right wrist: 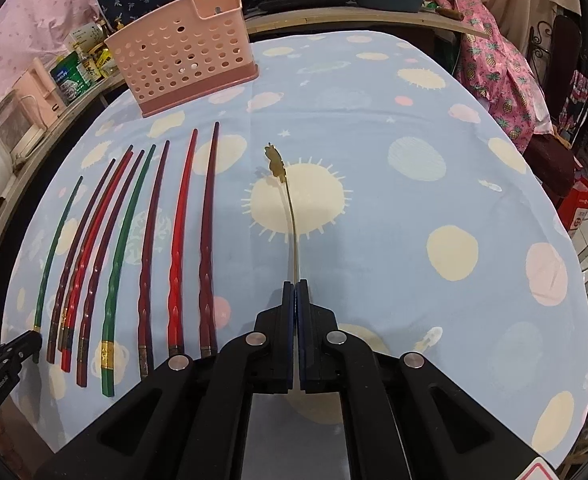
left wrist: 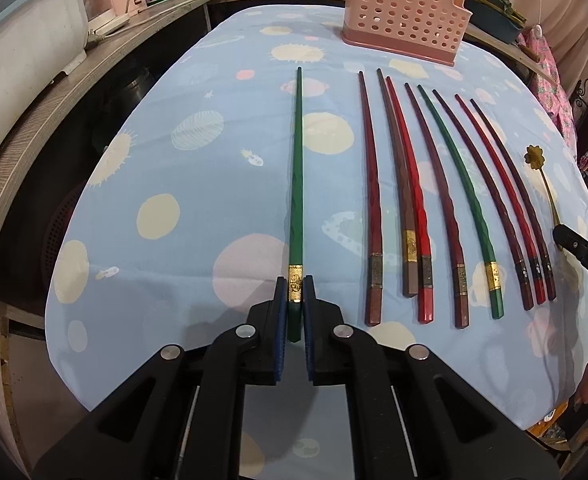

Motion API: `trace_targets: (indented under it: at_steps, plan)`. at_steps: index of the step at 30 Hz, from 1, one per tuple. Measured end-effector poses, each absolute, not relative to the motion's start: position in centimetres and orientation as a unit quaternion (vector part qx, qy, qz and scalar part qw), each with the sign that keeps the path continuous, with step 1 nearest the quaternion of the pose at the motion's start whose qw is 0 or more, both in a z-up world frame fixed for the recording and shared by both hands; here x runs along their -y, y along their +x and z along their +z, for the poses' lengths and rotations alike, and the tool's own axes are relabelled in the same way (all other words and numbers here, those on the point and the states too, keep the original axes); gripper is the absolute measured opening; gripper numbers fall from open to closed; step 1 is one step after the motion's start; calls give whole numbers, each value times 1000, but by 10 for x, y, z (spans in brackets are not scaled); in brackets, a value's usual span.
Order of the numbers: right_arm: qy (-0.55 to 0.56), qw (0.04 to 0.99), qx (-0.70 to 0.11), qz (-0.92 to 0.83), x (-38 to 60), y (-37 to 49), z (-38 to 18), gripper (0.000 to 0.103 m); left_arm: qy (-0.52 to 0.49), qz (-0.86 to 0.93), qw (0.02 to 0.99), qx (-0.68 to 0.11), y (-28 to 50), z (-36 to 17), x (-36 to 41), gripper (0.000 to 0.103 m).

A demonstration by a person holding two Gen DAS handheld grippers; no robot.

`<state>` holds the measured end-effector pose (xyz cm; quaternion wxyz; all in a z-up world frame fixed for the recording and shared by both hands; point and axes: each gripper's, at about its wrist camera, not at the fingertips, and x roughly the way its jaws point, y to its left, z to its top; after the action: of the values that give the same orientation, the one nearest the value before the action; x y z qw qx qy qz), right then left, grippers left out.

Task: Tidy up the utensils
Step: 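Lift the green chopstick with the left tool while the right tool carries the spoon to the pink basket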

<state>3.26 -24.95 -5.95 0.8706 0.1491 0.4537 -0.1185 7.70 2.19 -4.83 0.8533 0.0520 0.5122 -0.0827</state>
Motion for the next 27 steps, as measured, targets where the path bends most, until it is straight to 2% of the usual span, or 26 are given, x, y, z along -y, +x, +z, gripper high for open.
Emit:
trace_targets:
  at_steps: [10, 20, 27]
  plan:
    - [143, 874, -452, -111, 246, 29, -48, 2, 32, -89, 856, -508, 76, -37, -29, 7]
    - [144, 900, -398, -100, 252, 27, 26, 2, -10, -91, 894, -438, 88, 50, -48, 7]
    - [153, 918, -356, -87, 270, 62, 73, 2, -26, -92, 924, -371, 143, 125, -47, 7]
